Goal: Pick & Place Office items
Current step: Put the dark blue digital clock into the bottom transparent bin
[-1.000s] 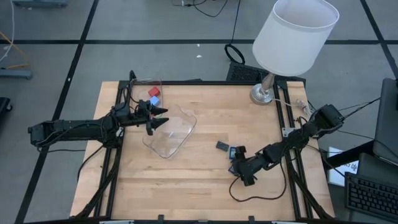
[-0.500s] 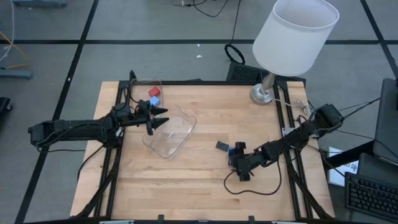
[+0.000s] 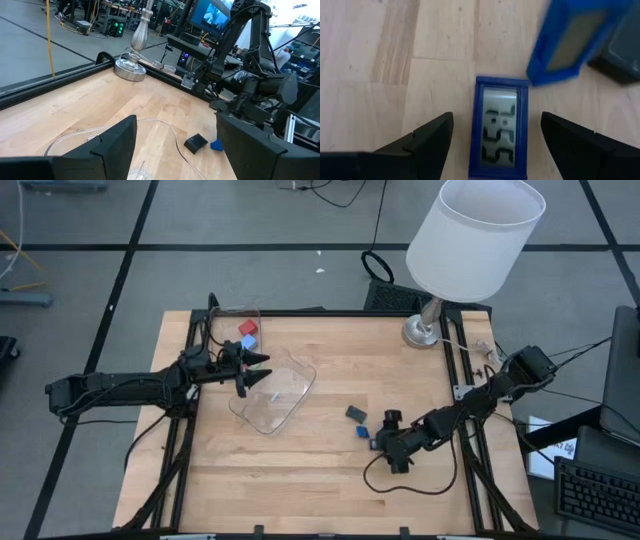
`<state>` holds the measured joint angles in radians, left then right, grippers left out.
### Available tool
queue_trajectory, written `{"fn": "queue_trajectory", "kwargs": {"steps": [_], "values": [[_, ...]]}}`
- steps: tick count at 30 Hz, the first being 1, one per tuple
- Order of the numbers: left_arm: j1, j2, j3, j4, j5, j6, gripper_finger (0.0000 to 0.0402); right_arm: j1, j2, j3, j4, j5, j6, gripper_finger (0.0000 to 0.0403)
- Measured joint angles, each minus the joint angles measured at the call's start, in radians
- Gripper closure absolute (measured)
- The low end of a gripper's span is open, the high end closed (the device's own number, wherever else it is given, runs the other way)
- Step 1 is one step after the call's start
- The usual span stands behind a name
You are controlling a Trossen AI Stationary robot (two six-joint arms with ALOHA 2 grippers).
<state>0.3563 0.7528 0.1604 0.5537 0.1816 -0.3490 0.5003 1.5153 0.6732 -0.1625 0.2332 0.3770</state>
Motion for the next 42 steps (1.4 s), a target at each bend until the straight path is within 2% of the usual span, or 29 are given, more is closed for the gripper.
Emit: {"fn": "queue_trajectory", "kwargs": {"steps": [5,10,19,27,36,42], "values": [[0.000,0.000,0.000,-0.005,-0.009,0.004,0.0123,-0.002,-0.006,0.001,-0.052,-0.024,0.089,0.0110],[-0.001,0.000,0.000,-0.005,-0.009,0.004,0.0123,-0.001,-0.006,0.001,-0.053,-0.053,0.090,0.0113],[-0.001,0.000,0.000,-0.005,-0.009,0.001,0.0123,-0.002,-0.008,0.001,-0.088,-0.094,0.106,0.0143],[-0.001,0.000,0.000,-0.005,-0.008,0.001,0.0123,-0.001,-0.008,0.001,-0.100,-0.082,0.109,0.0165],[-0.001,0.000,0.000,-0.005,-0.008,0.001,0.0124,-0.001,-0.008,0.000,-0.100,-0.077,0.105,0.0203],[-0.001,0.000,0.000,-0.005,-0.007,0.001,0.0123,-0.001,-0.008,-0.001,-0.098,-0.072,0.058,0.0246]]}}
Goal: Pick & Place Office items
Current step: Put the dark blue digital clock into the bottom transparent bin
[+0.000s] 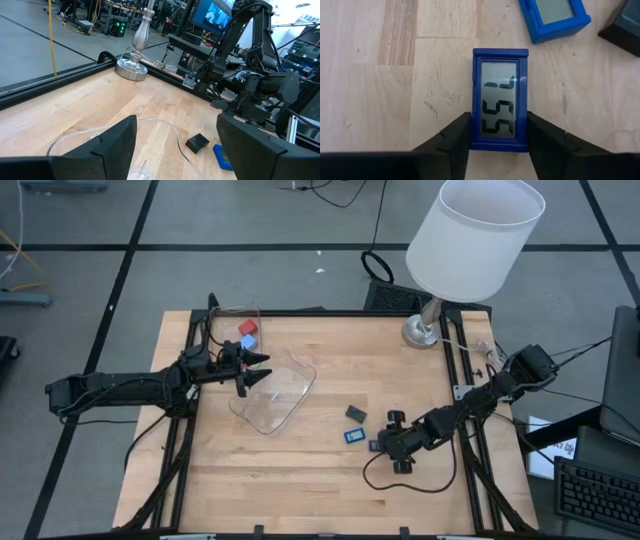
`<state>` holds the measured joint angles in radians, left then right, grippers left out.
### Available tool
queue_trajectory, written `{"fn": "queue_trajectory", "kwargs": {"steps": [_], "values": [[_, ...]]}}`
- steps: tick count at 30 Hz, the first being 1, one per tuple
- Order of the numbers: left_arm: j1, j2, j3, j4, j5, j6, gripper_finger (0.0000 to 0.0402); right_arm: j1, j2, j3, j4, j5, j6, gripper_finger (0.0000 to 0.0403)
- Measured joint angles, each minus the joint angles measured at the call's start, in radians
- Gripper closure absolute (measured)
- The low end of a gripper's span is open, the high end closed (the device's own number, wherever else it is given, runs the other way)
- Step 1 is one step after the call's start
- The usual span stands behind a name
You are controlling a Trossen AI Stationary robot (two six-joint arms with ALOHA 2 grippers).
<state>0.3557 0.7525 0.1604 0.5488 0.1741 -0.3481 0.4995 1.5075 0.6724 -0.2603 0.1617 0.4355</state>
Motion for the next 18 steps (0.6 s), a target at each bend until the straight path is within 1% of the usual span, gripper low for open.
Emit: {"fn": "queue_trajectory", "kwargs": {"steps": [2,6,9,11,14,16,18], "values": [[0.000,0.000,0.000,0.000,0.000,0.000,0.0123,0.000,0.000,0.000,0.000,0.019,-0.022,0.0254],[0.000,0.000,0.000,0.000,0.000,0.000,0.0123,0.001,-0.020,-0.002,-0.001,0.035,-0.060,0.0254],[0.000,0.000,0.000,0.000,0.000,0.000,0.0123,0.001,-0.062,-0.002,-0.026,0.063,-0.071,0.0245],[0.000,0.000,0.000,0.000,0.000,0.000,0.0124,0.000,-0.097,0.006,-0.020,0.119,-0.083,0.0237],[0.000,0.000,0.000,0.001,-0.009,-0.011,0.0123,0.000,-0.149,0.018,0.023,0.201,-0.124,0.0240],[0.000,0.000,0.000,0.000,-0.020,-0.024,0.0123,0.000,-0.172,0.016,0.063,0.259,-0.191,0.0249],[0.000,0.000,0.000,0.001,-0.026,-0.040,0.0124,0.000,-0.188,0.016,0.149,0.344,-0.289,0.0254]]}}
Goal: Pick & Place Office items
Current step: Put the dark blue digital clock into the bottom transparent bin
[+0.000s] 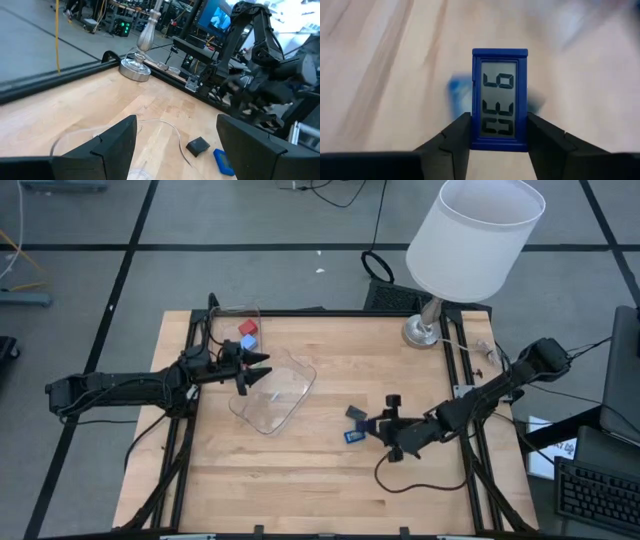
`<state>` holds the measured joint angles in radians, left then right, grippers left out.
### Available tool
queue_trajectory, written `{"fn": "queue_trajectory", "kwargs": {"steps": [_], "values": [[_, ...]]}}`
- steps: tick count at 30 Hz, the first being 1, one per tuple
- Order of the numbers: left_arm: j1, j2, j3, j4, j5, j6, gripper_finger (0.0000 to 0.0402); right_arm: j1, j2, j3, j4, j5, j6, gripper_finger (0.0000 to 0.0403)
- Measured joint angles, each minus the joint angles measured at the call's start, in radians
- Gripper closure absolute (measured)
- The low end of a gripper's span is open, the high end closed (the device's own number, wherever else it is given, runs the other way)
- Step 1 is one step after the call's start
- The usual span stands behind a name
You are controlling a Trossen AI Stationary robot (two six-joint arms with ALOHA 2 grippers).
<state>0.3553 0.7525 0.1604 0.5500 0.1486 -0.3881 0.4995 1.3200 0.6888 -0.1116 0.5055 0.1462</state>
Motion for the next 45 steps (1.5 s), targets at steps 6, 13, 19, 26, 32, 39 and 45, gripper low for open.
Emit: {"fn": "queue_trajectory", "kwargs": {"steps": [6,13,19,26,32,39,45], "values": [[-0.026,0.000,0.000,0.000,-0.002,-0.100,0.0123,-0.047,-0.005,0.001,0.301,0.223,-0.387,0.0244],[-0.124,0.005,0.021,0.014,-0.082,-0.126,0.0123,-0.167,-0.005,0.002,0.526,0.228,-0.716,0.0249],[-0.221,0.086,0.093,0.008,-0.173,-0.089,0.0123,-0.239,-0.005,0.002,0.572,0.229,-0.751,0.0247],[-0.295,0.310,0.256,-0.012,-0.187,-0.040,0.0123,-0.243,0.015,0.002,0.570,0.241,-0.786,0.0247],[-0.340,0.536,0.435,-0.012,-0.255,-0.016,0.0124,-0.243,0.076,0.003,0.619,0.309,-0.859,0.0247],[-0.366,0.740,0.601,-0.011,-0.301,0.016,0.0124,-0.236,0.128,0.003,0.703,0.309,-0.920,0.0245],[-0.382,0.841,0.689,-0.011,-0.307,0.079,0.0124,-0.236,0.138,0.003,0.723,0.310,-0.926,0.0246]]}}
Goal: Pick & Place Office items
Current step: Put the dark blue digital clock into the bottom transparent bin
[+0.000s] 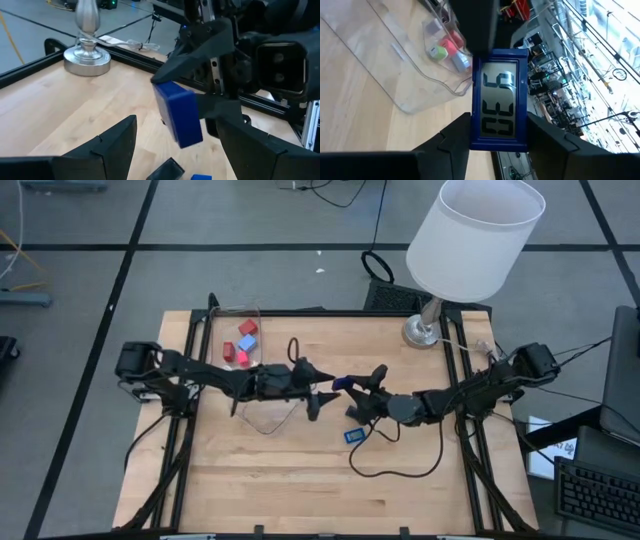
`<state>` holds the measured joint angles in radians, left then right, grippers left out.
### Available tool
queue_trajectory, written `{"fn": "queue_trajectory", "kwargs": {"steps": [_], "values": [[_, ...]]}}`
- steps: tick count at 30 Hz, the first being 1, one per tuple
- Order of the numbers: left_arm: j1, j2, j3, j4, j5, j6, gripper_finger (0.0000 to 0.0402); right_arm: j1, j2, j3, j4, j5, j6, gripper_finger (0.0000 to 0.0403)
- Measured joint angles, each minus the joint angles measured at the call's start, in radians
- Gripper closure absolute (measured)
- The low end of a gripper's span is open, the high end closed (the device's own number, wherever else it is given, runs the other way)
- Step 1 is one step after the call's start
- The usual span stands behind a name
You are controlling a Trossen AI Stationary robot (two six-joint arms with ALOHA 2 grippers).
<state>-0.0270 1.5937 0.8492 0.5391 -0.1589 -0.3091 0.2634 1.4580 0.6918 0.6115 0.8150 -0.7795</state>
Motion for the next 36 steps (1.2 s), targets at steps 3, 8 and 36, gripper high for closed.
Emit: {"fn": "queue_trajectory", "kwargs": {"steps": [3,8,36], "values": [[-0.002,0.025,0.026,0.003,0.000,0.003,0.0124,0.000,0.000,0.000,0.000,0.000,0.001,0.0242],[-0.002,0.025,0.026,-0.004,-0.027,-0.003,0.0124,0.000,-0.001,0.000,0.006,-0.003,0.005,0.0246],[0.001,0.025,0.025,-0.006,-0.039,-0.001,0.0326,0.000,-0.002,0.000,0.005,0.001,0.159,0.0234]]}}
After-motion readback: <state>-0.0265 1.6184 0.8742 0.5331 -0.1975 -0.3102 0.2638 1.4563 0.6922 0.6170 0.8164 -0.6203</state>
